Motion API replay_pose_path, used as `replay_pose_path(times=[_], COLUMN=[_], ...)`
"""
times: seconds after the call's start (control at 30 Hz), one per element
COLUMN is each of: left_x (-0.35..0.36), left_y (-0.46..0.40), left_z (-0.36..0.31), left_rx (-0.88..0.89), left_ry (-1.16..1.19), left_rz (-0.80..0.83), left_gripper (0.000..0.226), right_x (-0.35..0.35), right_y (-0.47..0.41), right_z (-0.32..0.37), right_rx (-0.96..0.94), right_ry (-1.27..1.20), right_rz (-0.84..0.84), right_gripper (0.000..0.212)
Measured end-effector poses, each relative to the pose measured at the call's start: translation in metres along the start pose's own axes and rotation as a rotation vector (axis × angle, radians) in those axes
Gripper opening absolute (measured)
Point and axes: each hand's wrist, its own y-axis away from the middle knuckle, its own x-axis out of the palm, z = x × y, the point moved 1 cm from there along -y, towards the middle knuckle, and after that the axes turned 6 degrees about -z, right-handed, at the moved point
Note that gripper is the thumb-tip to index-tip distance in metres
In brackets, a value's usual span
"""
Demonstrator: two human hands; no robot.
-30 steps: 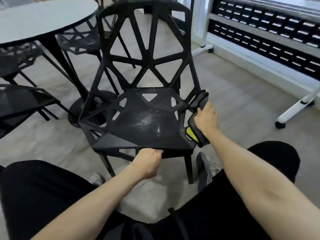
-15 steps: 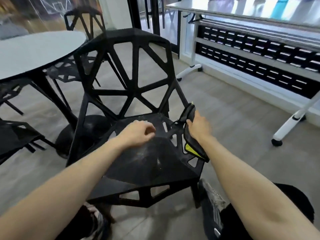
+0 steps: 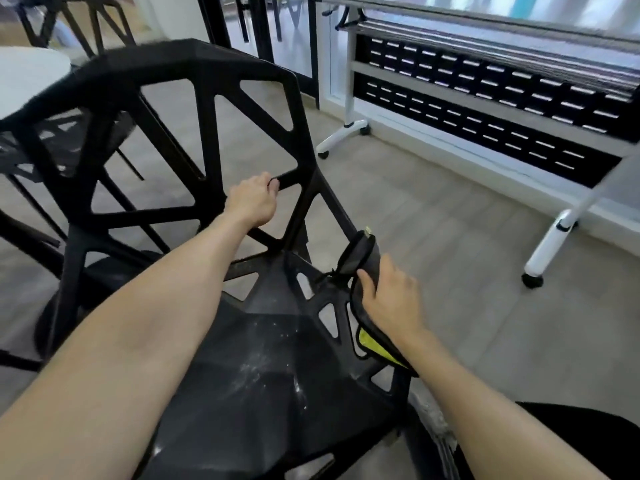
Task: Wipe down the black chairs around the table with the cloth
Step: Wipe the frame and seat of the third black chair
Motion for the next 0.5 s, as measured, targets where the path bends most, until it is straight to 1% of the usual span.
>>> replay_pose_path(times=[0.17,0.23,0.33,0.4,0.5], left_x=[-0.02,-0.026,-0.033,-0.037,-0.043], left_y=[0.044,0.074,0.11,0.129,0.149], left_z=[0.026,0.04,0.051,0.057,0.066], left_rx=[-0.036,-0.047,-0.078,-0.102,-0.123], left_ry=[-0.023,-0.02,-0.017,-0.019,-0.03], left_rz=[-0.007,-0.012,-0.026,-0.045,-0.042], left_gripper=[0.039,0.036,0.031,0.032,0.033], right_x=[-0.021,-0.031,-0.039,-0.037,-0.024], right_y=[0.034,0.053,0.065,0.048,-0.008], right_z=[0.024,0.033,0.044,0.065,0.126], right_rx=[-0.064,-0.088,-0.101,-0.109,-0.093], right_ry=[-0.101,-0.111,-0.04,-0.057,-0.157], right_rz=[0.067,0.14,0.258,0.313,0.375], right_gripper=[0.035,0.036,0.038,0.041,0.042])
